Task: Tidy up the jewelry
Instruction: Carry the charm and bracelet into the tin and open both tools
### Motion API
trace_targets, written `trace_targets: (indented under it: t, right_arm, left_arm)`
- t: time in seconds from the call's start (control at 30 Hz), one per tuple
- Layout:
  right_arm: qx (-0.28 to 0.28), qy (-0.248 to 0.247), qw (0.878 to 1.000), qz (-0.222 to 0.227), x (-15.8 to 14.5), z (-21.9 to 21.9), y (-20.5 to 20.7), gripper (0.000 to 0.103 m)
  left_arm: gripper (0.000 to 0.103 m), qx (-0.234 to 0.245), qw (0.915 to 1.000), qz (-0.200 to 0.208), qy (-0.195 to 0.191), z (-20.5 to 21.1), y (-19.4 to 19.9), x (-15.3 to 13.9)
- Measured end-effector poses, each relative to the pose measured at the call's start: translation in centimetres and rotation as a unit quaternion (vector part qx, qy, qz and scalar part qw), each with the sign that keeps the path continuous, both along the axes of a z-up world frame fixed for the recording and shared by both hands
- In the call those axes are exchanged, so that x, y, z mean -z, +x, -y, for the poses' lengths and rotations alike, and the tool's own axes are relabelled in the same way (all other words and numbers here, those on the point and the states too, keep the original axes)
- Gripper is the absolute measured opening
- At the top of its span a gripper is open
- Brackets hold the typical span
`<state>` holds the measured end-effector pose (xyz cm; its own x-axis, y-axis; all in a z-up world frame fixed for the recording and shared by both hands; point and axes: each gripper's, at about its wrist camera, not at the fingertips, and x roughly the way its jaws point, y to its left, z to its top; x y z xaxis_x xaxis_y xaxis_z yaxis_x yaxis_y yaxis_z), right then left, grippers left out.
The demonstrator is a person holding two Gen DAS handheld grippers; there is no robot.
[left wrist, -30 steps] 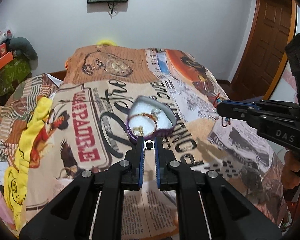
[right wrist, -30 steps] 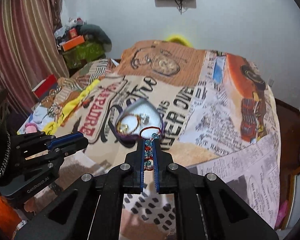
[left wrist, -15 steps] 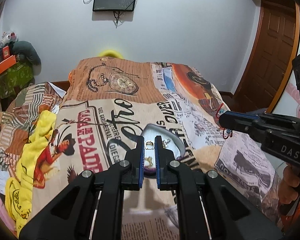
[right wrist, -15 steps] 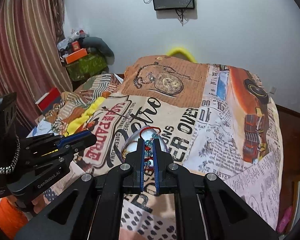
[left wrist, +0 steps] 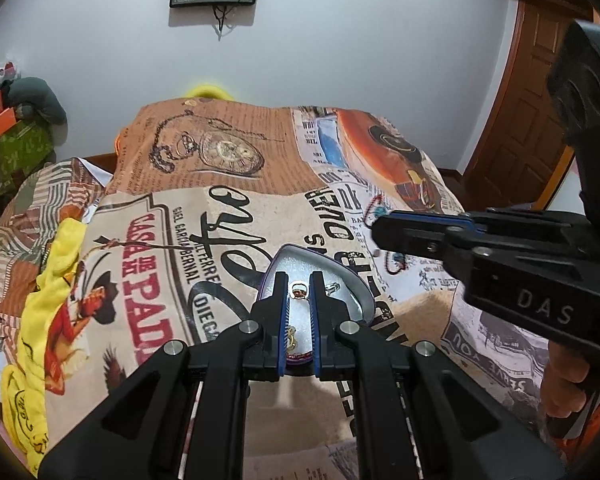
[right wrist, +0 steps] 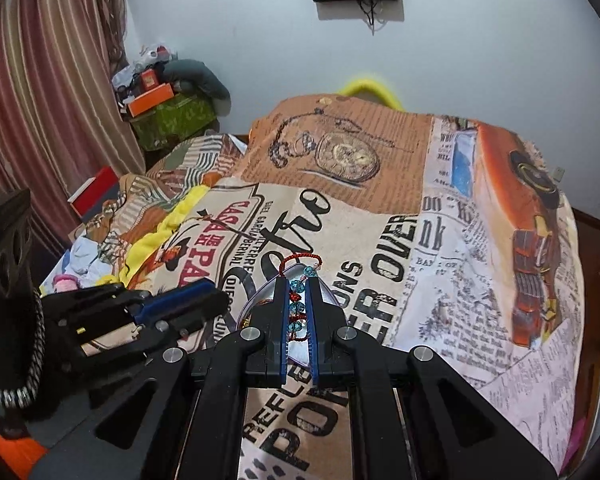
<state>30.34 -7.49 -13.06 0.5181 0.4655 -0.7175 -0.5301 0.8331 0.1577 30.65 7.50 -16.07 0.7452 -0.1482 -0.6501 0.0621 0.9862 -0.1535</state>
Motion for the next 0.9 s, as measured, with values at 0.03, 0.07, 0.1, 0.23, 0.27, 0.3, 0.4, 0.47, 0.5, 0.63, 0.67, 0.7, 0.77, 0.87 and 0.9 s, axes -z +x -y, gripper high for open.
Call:
trace_targets:
  t: [0.03,0.07,0.1,0.23,0.27,0.3,0.4,0.47,0.5,0.63,0.67,0.7,0.77,0.87,0.9]
  right_arm:
    - [-0.001,-0.001,1.000,-0.006,0.3,-0.2,0.4,0.007]
    - [-0.001,-0.002,1.000,-0.009,0.4,-0.3,0.7,0.007]
    - [-0.002,-0.002,1.000,-0.014,0.6,-0.4,1.0,0.007]
    - [-0.003,0.004,0.999,-0.034,1.4,-0.7,2.0,0.007]
    - [-0.004,0.005,0.999,-0.037,1.5,-0.8,2.1,0.007]
    - [-0.005,0.005,0.999,-0.041,1.7,-0.9,2.3,0.007]
    - [-0.008,0.000,0.999,-0.050,2.3,-1.3,2.8,0.007]
    - [-0.011,-0.003,0.998,-0.058,2.8,-1.6,3.2,0.007]
    - [-0.013,-0.003,0.998,-0.063,2.9,-1.7,3.3,0.007]
    - [-0.019,-0.010,0.997,-0.075,3.6,-2.1,3.8,0.007]
    - [-0.019,-0.011,0.997,-0.077,3.7,-2.2,3.9,0.007]
    - [-0.020,-0.011,0.996,-0.081,3.8,-2.2,4.0,0.007]
    - [-0.022,-0.014,0.996,-0.088,4.0,-2.4,4.2,0.007]
    - [-0.024,-0.022,0.995,-0.091,4.3,-2.6,4.3,0.007]
    - [-0.026,-0.023,0.995,-0.095,4.4,-2.7,4.4,0.007]
  left_arm:
    - [0.008,0.000,1.0000,-0.002,-0.003,-0.1,0.2,0.2]
    - [0.008,-0.001,1.0000,-0.004,-0.006,-0.1,0.4,0.5]
    - [0.008,-0.001,1.0000,-0.005,-0.009,-0.2,0.6,0.7]
    - [0.008,0.000,0.9998,-0.014,-0.017,-0.5,1.5,1.4]
    - [0.008,0.000,0.9997,-0.015,-0.017,-0.5,1.7,1.6]
    - [0.008,0.001,0.9997,-0.017,-0.016,-0.5,1.8,1.7]
    - [0.008,0.003,0.9996,-0.021,-0.017,-0.4,2.1,2.2]
    - [0.008,0.004,0.9995,-0.025,-0.019,-0.4,2.3,2.6]
    - [0.008,0.005,0.9994,-0.027,-0.020,-0.4,2.3,2.8]
    - [0.008,0.007,0.9991,-0.033,-0.025,-0.5,2.6,3.2]
    - [0.008,0.008,0.9991,-0.034,-0.024,-0.5,2.6,3.3]
    - [0.008,0.008,0.9991,-0.034,-0.024,-0.4,2.6,3.4]
    - [0.008,0.007,0.9991,-0.035,-0.022,-0.4,2.6,3.5]
    - [0.008,0.003,0.9991,-0.037,-0.021,-0.5,2.6,3.7]
    - [0.008,0.003,0.9990,-0.038,-0.021,-0.5,2.7,3.7]
